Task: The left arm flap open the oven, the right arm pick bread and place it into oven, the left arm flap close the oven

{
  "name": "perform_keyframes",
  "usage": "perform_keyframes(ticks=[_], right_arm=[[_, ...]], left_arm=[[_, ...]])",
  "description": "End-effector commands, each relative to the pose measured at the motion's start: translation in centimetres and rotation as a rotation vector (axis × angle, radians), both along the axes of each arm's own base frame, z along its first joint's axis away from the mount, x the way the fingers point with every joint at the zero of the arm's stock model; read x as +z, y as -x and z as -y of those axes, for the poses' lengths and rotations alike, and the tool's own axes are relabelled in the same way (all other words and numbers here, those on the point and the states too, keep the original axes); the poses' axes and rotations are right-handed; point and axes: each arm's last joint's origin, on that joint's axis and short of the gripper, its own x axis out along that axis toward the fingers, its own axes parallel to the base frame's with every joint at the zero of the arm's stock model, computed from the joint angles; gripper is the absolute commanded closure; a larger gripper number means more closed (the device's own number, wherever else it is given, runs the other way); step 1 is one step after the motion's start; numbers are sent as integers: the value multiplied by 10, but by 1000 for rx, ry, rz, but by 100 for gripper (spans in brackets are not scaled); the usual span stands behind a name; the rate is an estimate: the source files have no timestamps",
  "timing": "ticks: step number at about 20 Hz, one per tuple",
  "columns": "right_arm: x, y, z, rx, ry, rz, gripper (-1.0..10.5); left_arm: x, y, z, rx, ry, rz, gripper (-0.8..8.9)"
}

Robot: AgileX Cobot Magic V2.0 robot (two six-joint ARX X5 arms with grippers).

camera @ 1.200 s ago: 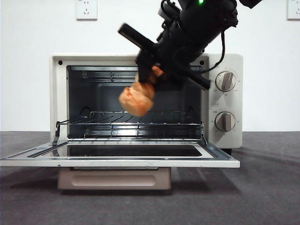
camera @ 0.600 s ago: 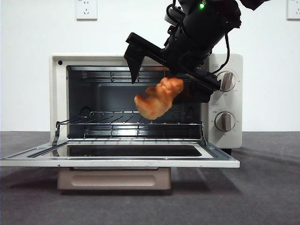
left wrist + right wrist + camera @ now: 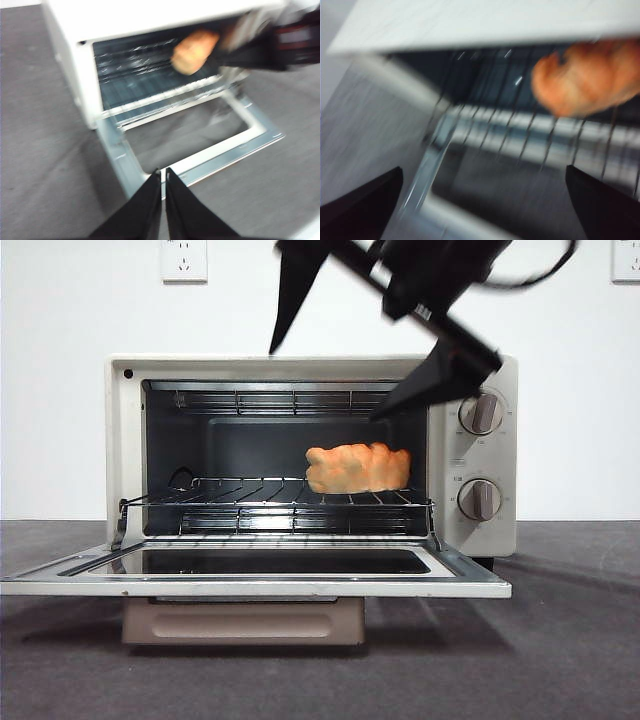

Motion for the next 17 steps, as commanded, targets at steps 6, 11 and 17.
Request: perform_keyframes(ticks=[6, 11, 17], right_arm=[[43, 75, 65, 245, 179, 12, 429], [66, 122, 112, 227, 115, 119, 430], [71, 165, 156, 162, 78, 216, 430]], left_arm=[[-17, -52, 24, 26, -146, -131, 802], [-44, -104, 15, 11, -9, -406, 801], [-93, -152, -14, 190, 106, -713, 801]])
